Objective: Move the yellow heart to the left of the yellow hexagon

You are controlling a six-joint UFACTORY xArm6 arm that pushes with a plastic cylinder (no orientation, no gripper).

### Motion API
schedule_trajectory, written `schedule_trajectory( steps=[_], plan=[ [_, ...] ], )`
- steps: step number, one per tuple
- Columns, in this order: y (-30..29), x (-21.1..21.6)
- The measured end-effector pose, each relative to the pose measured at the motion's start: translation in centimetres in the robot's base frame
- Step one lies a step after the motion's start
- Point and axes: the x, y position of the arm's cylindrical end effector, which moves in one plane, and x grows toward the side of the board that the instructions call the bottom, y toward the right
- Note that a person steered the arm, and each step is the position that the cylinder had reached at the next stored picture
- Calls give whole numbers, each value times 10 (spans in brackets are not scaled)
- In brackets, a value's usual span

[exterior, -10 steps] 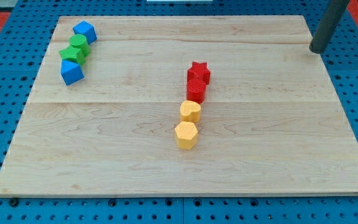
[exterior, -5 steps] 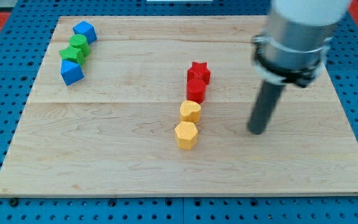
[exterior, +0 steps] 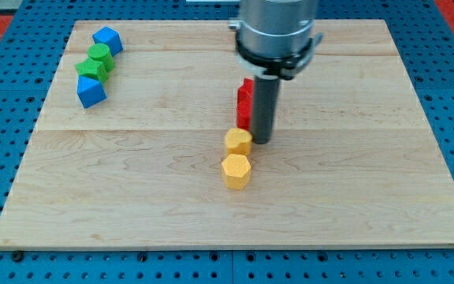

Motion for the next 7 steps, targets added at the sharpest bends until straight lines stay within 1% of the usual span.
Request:
schedule_trajectory(
  steps=[1, 2, 3, 5, 6, 7],
  plan=[
    [-76, 1],
    [-115, 1],
    [-126, 0],
    [-74, 7],
    [-117, 0],
    [-218, -8]
  ],
)
